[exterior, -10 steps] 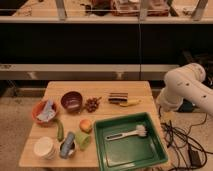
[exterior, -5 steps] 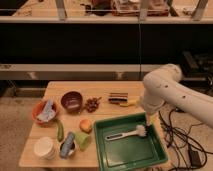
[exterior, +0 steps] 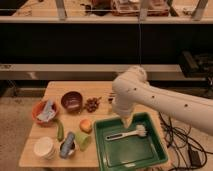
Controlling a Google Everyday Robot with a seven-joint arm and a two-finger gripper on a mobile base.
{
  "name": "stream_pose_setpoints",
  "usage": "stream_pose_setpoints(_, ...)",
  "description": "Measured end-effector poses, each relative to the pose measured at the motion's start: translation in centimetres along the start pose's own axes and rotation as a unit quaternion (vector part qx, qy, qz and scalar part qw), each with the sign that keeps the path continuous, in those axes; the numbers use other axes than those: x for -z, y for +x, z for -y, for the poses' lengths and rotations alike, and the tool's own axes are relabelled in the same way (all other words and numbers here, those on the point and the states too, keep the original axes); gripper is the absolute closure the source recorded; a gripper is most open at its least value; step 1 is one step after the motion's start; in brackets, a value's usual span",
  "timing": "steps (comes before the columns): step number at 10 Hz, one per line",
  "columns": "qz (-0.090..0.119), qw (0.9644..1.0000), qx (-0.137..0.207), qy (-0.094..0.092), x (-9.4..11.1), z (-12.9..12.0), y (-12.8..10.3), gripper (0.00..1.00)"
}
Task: Place apple in purple bowl
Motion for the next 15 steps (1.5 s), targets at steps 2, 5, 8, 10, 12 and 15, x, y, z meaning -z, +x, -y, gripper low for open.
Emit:
stream_pose_setpoints(2,0.004,0.9999,0.013,0.003,-0.2,0.9,-0.8,0.35)
stream_pose_setpoints(5,0.004,0.9999,0.013,0.001,-0.2,0.8,-0.8,0.35)
stream_pose_setpoints(8,0.004,0.9999,0.012,0.002,-0.2,0.8,-0.7,0.35)
stream_pose_setpoints(10,0.008,0.9998,0.019,0.002,-0.2,1.0,-0.8,0.35)
stream_pose_setpoints(12,0.019,0.9976,0.066,0.002,-0.3,3.4,-1.5,0.35)
stream_pose_setpoints(15,0.028,0.9911,0.130,-0.006,-1.7,8.9,-4.4,0.35)
